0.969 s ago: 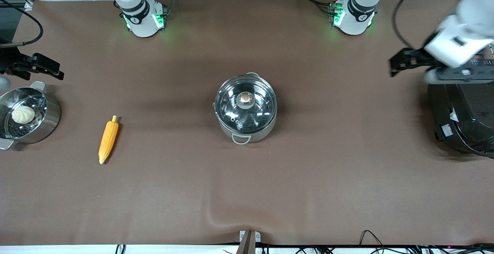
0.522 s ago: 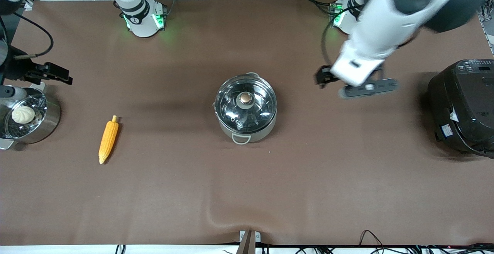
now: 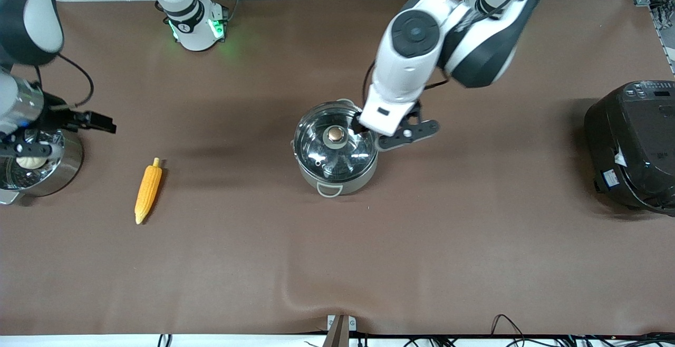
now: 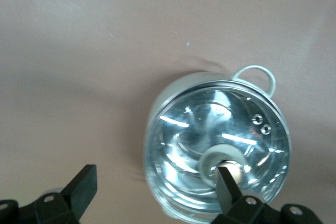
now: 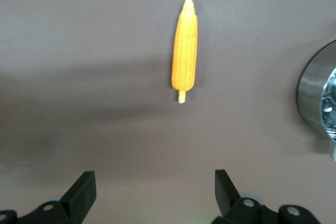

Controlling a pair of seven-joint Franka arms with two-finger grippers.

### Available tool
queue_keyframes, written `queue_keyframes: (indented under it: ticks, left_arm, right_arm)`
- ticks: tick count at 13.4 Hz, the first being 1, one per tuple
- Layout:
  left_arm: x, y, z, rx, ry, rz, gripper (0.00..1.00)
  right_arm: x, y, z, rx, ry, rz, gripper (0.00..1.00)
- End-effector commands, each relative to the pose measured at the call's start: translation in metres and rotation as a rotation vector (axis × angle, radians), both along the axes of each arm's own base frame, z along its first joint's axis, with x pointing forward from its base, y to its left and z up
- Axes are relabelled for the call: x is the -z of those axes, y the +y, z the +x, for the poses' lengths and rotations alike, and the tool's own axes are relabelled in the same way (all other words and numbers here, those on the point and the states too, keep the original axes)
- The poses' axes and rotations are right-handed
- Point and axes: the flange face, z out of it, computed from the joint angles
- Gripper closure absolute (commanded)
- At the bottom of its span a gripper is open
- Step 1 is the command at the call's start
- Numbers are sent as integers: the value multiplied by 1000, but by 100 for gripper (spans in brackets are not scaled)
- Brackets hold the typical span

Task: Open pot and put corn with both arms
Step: 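Reach the left gripper to the glass lid knob while the right gripper reaches the corn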

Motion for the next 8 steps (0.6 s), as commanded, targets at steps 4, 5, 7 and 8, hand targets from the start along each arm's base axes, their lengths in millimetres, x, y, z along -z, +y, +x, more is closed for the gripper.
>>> queue_keyframes:
  ticks: [4, 5, 7, 8]
  left_arm:
    - [60, -70, -12, -97, -49, 32, 0]
    - [69, -79, -17, -93, -56, 33, 0]
    - [82, -88, -19, -95, -61, 25, 0]
    - [86, -93, -24, -88, -59, 25, 0]
  right_arm:
    - [133, -56, 27, 9, 50, 53, 0]
    - [150, -54, 32, 8, 41, 53, 0]
    - [187, -53, 42, -3, 18, 47, 0]
    - [207, -54, 46, 0, 7, 47, 0]
